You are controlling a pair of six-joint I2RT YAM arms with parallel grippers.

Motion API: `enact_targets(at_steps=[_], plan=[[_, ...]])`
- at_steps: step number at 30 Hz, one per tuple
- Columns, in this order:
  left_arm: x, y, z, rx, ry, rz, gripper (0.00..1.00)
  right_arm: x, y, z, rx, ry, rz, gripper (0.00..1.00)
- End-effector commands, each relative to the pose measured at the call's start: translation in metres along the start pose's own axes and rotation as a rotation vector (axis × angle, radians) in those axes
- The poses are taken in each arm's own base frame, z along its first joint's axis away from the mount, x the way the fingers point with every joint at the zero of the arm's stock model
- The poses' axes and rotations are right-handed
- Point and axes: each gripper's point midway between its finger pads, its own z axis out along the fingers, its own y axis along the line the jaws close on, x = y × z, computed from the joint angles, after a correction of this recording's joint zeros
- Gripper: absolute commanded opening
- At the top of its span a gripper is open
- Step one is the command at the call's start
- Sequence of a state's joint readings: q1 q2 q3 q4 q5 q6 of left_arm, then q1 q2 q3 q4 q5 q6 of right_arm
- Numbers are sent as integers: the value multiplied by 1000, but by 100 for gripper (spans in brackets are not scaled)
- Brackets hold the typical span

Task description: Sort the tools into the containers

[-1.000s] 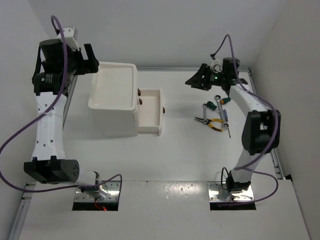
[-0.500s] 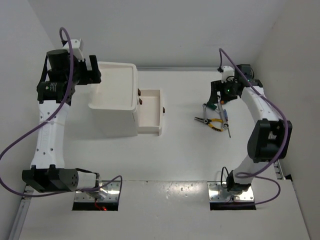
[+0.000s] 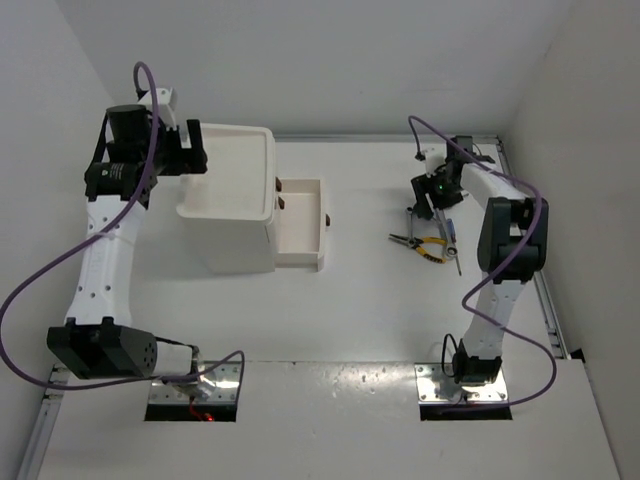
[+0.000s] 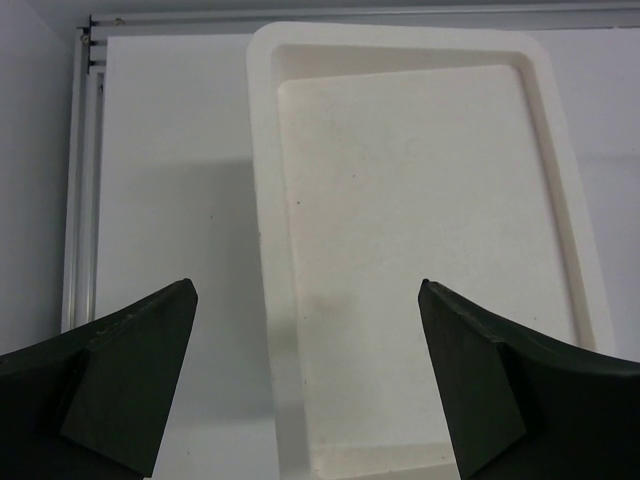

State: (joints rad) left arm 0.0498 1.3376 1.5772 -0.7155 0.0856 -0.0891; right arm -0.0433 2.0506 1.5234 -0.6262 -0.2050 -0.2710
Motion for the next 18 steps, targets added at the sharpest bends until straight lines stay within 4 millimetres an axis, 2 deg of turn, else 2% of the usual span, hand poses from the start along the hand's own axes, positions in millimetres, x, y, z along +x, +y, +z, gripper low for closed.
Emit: enact_targets(at_steps=[1, 3, 6, 7, 9, 12, 18], plan=[[1, -7, 10, 33, -1, 12, 100, -25, -15, 2, 51, -56, -47, 67], [5, -8, 11, 33, 8, 2, 100, -30, -18, 5, 54, -62, -49, 66], [7, -7, 15, 33, 17, 1, 100, -27, -19, 14, 49, -51, -46, 66], [7, -7, 15, 33, 17, 1, 100, -33, -21, 12, 57, -68, -50, 66], [7, -7, 18, 33, 17, 1, 100, -28, -16, 22, 43, -48, -55, 66], [7, -8, 18, 33, 17, -8, 100, -34, -14, 25, 44, -60, -77, 66], [7, -6, 18, 24, 17, -8, 100, -34, -11, 37, 50, -42, -99, 55]])
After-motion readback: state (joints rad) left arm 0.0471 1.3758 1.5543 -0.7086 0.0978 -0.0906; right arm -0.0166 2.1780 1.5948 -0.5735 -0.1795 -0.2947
